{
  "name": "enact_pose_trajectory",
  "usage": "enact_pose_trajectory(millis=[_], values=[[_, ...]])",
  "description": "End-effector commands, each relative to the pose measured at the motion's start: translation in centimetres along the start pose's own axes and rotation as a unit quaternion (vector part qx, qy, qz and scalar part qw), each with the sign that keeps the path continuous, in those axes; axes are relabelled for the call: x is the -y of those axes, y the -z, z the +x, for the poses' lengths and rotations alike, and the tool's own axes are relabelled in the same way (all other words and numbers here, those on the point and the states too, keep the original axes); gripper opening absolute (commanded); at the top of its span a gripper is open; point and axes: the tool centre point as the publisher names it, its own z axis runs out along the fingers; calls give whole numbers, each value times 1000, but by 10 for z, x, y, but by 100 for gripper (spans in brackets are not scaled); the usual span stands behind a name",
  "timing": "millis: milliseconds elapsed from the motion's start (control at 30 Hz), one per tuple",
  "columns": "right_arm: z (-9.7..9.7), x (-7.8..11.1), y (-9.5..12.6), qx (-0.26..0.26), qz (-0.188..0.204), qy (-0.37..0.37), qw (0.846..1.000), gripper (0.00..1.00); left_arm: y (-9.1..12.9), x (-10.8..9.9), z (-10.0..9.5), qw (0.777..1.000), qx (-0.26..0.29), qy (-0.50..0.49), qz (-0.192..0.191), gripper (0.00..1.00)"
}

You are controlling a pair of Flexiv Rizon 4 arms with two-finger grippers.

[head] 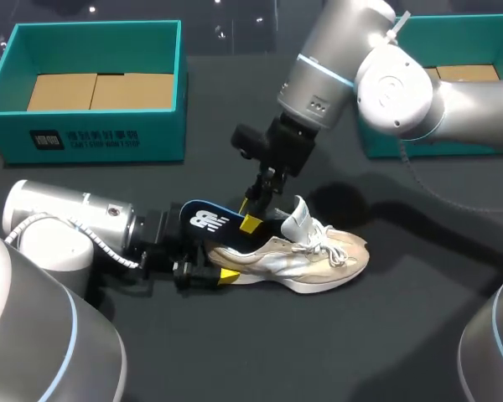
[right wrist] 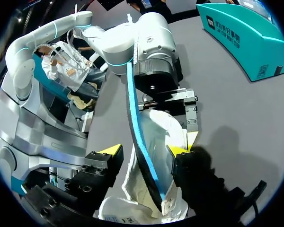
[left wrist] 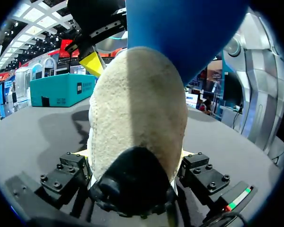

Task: Take the shoe out of the shoebox, open the shoe tongue, remove and reinsert the insole, then place the shoe into the shoebox

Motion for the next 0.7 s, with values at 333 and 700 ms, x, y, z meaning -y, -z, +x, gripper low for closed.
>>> enact_pose_trajectory(millis=[333,700], values=[[-1,-5,-18,-10,-17,-8,1000,45,1,-3,2,1000,1,0,0,0],[9,-13,-22,-4,-27,9,1000,0,1,-3,2,1000,1,0,0,0]])
